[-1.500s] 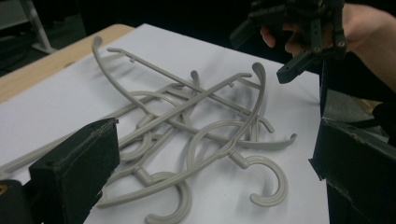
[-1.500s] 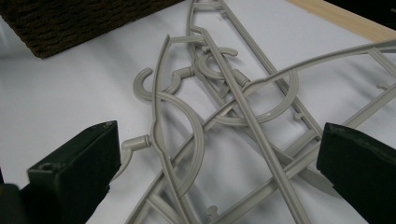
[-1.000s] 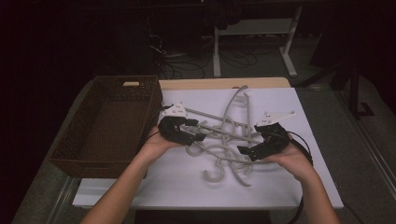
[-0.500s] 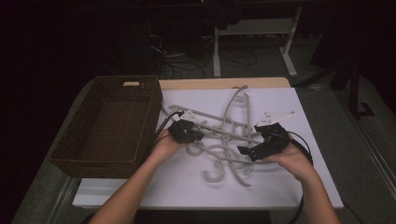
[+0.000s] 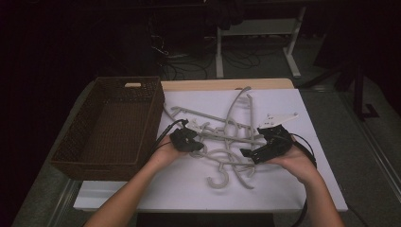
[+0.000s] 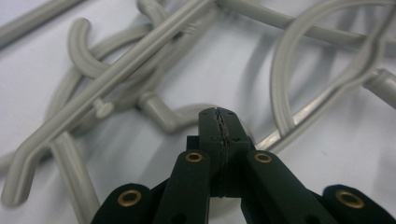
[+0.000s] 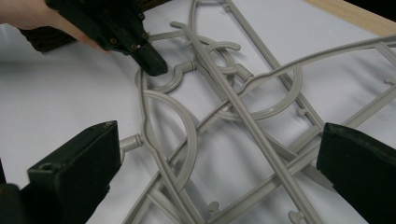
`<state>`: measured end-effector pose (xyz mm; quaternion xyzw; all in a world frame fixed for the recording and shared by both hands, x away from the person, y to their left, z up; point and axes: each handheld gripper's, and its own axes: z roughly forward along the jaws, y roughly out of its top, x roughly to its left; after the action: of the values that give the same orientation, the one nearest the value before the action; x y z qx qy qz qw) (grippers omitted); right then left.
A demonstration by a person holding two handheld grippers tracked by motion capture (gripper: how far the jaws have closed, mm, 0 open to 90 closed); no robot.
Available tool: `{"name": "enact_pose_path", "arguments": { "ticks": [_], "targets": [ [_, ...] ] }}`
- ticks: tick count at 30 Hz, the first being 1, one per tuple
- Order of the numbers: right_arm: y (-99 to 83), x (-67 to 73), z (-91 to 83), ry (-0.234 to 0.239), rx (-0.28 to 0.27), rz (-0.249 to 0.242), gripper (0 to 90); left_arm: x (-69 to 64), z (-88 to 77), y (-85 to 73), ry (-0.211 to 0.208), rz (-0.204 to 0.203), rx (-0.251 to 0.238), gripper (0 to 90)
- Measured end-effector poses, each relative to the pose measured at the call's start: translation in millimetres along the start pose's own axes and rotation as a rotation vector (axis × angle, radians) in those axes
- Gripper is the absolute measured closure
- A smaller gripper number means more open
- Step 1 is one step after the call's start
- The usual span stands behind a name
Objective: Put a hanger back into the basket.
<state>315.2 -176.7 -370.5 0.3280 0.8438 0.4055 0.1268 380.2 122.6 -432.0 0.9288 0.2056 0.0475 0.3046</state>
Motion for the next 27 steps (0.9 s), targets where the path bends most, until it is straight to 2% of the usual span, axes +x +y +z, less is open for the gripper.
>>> {"name": "enact_pose_path", "arguments": {
  "ticks": [8,12,15,16,17,18,20,23,25,27],
  "targets": [
    [0.0,0.7,1.2,-0.001,0.007,-0.003,0.0,-17.6,-7.1,-14.6,-0.075,0.012,0.014,89.6],
    [0.0,0.9,1.5,0.0,0.008,-0.004,0.0,-30.0,-7.3,-20.6,-0.118,0.035,0.029,89.6],
    [-0.1,0.7,1.5,-0.001,0.009,-0.004,0.0,-35.6,-8.0,-21.9,-0.119,0.048,0.014,88.4],
    [-0.1,0.7,1.5,-0.001,0.009,-0.004,0.0,-35.6,-8.0,-21.9,-0.119,0.048,0.014,85.7],
    [-0.1,0.9,1.6,0.0,0.008,-0.005,0.0,-36.4,-8.7,-21.7,-0.101,0.045,-0.005,81.9],
    [0.0,1.1,1.5,-0.001,0.008,-0.005,0.0,-36.4,-10.2,-21.5,-0.106,0.04,-0.018,79.5],
    [-0.2,1.5,1.2,0.001,0.009,-0.007,0.0,-37.1,-15.0,-21.7,-0.127,0.026,-0.05,72.6],
    [-0.2,1.2,0.8,0.0,0.009,-0.007,0.0,-41.6,-21.7,-23.5,-0.153,0.029,-0.08,60.6],
    [-0.3,0.9,1.1,0.0,0.009,-0.007,0.0,-45.5,-22.0,-25.7,-0.175,0.027,-0.071,49.5],
    [-0.3,1.1,1.6,0.001,0.011,-0.012,0.0,-49.5,-18.0,-28.9,-0.174,0.045,-0.055,43.7]
  ]
}}
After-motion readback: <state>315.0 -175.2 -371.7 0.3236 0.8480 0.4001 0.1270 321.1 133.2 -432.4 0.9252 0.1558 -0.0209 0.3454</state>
